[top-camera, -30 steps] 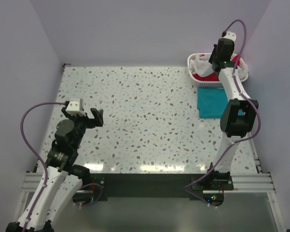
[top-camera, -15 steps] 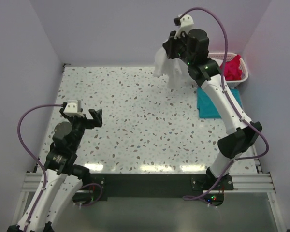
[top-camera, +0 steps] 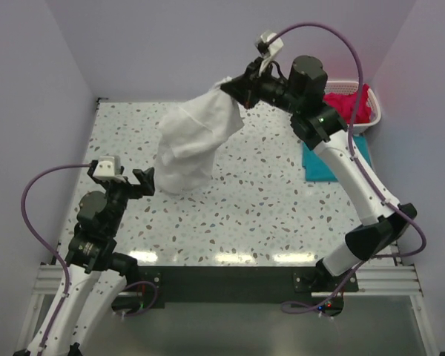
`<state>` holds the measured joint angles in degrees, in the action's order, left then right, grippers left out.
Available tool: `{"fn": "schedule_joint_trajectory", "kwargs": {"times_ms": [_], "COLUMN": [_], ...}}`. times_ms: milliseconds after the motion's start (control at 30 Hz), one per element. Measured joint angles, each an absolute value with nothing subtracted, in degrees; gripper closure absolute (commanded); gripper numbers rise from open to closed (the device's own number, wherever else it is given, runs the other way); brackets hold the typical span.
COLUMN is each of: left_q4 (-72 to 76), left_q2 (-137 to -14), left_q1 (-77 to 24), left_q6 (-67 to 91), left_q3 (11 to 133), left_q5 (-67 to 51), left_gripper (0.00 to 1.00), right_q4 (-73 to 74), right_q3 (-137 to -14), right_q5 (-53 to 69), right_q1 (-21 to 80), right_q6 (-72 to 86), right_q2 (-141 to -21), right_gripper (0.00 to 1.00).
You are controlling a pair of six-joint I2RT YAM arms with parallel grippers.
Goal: Fold and stack the t-shirts
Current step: Move the tshirt to the center of the board, then flatten the tshirt out
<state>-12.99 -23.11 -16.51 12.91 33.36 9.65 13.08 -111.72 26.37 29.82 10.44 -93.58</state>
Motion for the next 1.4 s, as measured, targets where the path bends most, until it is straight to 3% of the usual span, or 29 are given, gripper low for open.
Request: {"fn": "schedule_joint_trajectory", "kwargs": {"times_ms": [33,200,267,300,333,433,567,700,967,1400], "left_q4": [-12.99,-13.08,-13.10,-13.13,-13.17,-13.56,-15.68,-18.65,-23.27,-23.46], "left_q2": [-23.05,-23.03,-23.22,-23.40,-23.73,-25.41,-30.33,-37.19,-50.26,-55.61], "left_q1": [-16.51,-16.51,-16.51,-16.51,-16.51,-16.51,-16.51,-16.51,-16.01,-7.01], "left_q6": [12.91,13.21,13.98,14.13,14.48,16.21,20.97,26.59,36.47,46.98], "left_q3": [33.36,33.36,33.36,33.36,33.36,33.36,33.36,33.34,32.97,32.18], "left_q5": [9.85,10.92,11.00,11.05,11.07,10.98,10.35,10.07,14.24,18.52], "left_gripper": [0.00,0.00,0.00,0.00,0.00,0.00,0.00,0.00,0.00,0.01], "right_q4": [13.23,14.48,15.77,17.43,19.25,24.21,27.55,26.63,23.53,17.45], "right_q3": [-108.38,-81.67,-72.77,-68.82,-65.80,-61.19,-59.68,-57.58,-49.95,-48.16], "right_q5": [26.22,18.00,11.09,6.98,3.07,-6.61,-9.45,-2.85,7.18,9.08], "right_q1": [29.82,29.76,29.36,28.93,28.32,26.41,25.82,26.09,26.63,26.63], "right_q6": [9.72,5.48,5.30,5.61,6.13,7.16,8.67,12.14,19.86,22.94], "right_q2": [-91.81,-80.12,-77.30,-76.14,-75.44,-73.52,-68.90,-66.24,-78.87,-88.99], "right_gripper": [0.88,0.82,0.73,0.65,0.44,0.31,0.28,0.32,0.40,0.43]}}
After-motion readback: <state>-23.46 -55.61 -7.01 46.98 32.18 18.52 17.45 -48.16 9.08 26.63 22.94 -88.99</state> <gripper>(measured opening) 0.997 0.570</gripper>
